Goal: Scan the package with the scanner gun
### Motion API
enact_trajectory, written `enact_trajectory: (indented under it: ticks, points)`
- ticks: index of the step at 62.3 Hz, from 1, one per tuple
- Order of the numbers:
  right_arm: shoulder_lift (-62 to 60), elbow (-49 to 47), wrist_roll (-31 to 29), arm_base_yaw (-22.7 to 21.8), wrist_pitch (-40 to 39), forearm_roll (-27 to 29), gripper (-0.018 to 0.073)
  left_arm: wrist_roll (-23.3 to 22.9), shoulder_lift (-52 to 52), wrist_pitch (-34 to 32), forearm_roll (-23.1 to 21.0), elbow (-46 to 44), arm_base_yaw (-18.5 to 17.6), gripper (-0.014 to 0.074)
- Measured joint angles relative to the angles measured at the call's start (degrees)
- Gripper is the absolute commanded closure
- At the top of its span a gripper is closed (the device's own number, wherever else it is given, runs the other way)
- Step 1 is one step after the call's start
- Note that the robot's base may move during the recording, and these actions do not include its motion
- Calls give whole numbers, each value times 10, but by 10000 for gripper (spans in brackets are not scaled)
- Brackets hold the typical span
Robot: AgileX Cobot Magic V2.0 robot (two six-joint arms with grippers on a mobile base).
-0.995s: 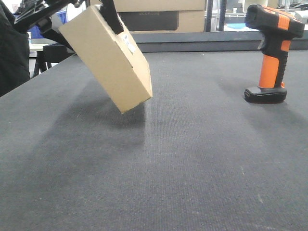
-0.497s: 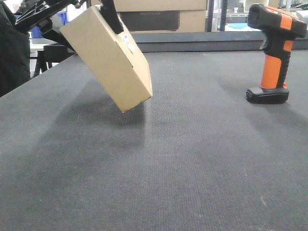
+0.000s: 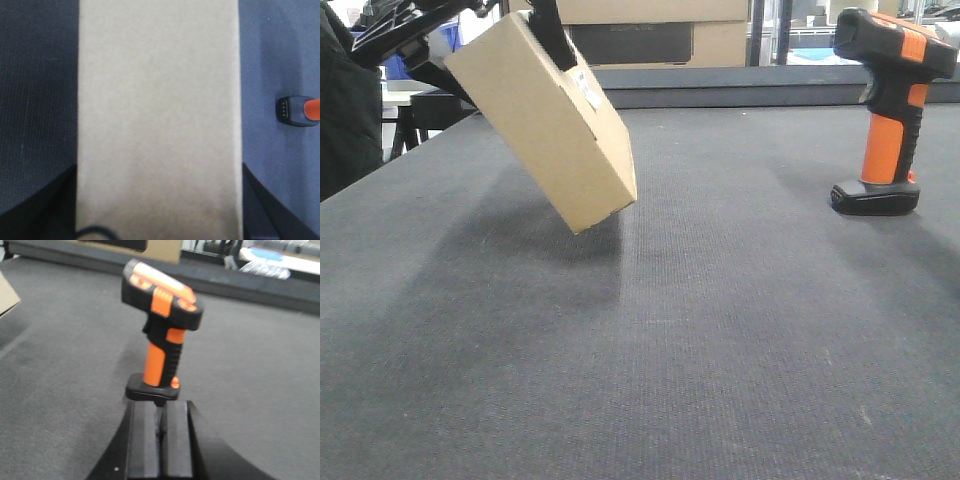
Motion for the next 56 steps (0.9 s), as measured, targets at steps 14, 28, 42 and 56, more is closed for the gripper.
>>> enact_trajectory:
  ticks: [14,28,42,56]
  points:
    - [131,-1,7,0,-194,0,727,0,0,1,0,0,0,708]
    - [259,-34,57,0,-282,3,727,0,0,1,0,0,0,708]
    - [371,-106,100,0,-317,59,727,0,0,1,0,0,0,708]
    - [445,-158,107,21,-335,139,713,0,0,2,0,0,0,708]
